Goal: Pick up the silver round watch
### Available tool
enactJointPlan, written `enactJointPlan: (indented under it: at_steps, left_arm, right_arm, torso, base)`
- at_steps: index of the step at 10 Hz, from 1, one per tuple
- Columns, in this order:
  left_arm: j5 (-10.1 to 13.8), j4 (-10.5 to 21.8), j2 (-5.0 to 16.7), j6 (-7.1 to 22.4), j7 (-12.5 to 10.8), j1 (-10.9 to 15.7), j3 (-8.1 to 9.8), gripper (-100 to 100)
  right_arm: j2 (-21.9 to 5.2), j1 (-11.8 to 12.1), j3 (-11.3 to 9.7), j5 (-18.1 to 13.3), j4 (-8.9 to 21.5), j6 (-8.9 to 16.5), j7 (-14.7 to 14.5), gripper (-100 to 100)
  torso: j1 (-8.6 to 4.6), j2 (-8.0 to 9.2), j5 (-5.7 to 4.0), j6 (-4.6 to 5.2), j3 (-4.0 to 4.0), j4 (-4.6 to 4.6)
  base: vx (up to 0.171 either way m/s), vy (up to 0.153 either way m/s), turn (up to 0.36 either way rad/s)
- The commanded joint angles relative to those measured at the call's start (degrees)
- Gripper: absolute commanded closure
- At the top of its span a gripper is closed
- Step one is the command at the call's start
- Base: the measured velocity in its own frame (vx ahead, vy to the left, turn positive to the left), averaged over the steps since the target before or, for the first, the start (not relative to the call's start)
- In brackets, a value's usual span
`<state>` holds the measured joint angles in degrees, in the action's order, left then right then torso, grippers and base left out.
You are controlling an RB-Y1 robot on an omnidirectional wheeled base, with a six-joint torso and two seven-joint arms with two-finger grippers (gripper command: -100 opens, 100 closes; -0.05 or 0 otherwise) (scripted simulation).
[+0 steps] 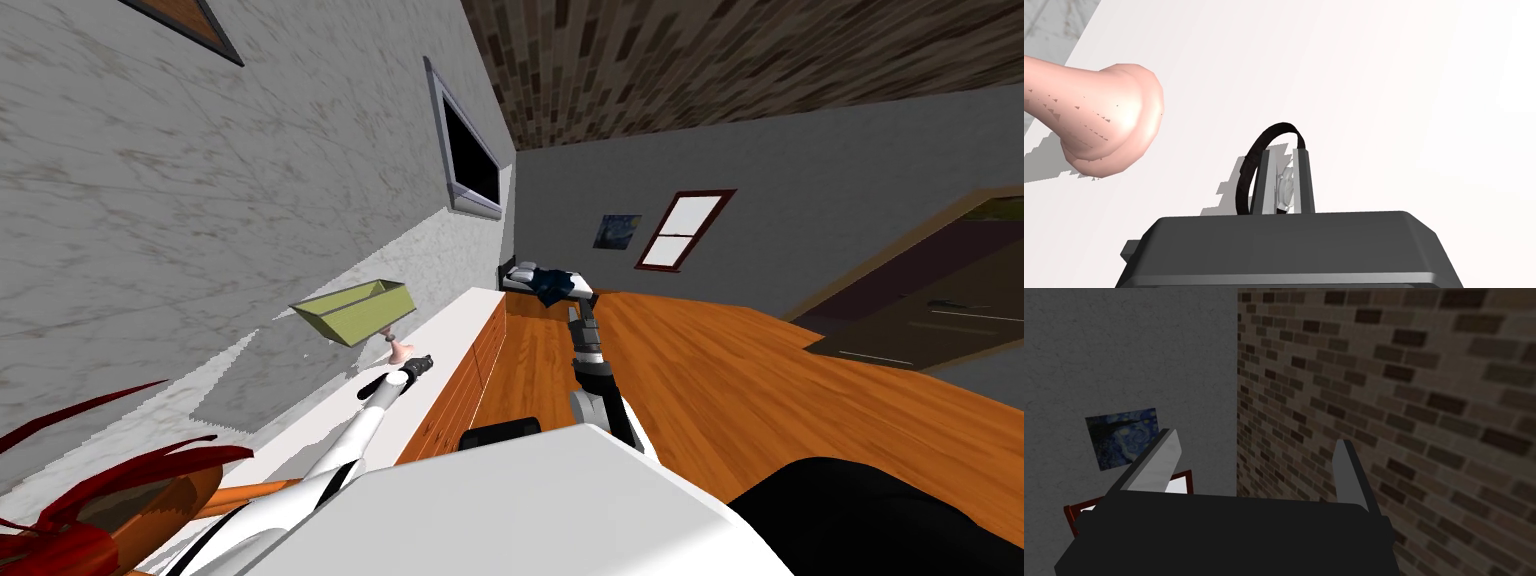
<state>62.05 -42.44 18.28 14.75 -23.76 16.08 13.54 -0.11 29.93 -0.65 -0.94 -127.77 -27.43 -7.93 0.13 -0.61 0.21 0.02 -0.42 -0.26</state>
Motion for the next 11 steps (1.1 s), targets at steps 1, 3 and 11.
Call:
enactJointPlan:
  at_steps: [1, 3, 11]
  left_arm:
    - [0.3, 0.48, -0.44, 1.25, 2.86, 0.72, 1.77, 100]
    - [1.6, 1.6, -1.07, 3.16, 6.7, 2.04, 4.55, 100]
    - [3.07, 2.95, -2.04, 5.98, 13.75, 3.81, 8.53, 0]
  right_arm:
    - [0.0, 0.0, 0.0, 0.0, 0.0, 0.0, 0.0, 0]
    - [0.0, 0.0, 0.0, 0.0, 0.0, 0.0, 0.0, 0]
    - [0.0, -0.01, 0.0, 0.0, 0.0, 0.0, 0.0, 0]
  torso:
    - [0.0, 0.0, 0.0, 0.0, 0.0, 0.0]
    - [-0.05, 0.03, -0.01, -0.03, 0.01, 0.0]
    - [0.04, 0.1, 0.0, -0.01, 0.06, 0.02]
  base:
    - [0.015, -0.02, 0.067]
    - [0.007, -0.036, 0.124]
    - [-0.007, -0.014, 0.057]
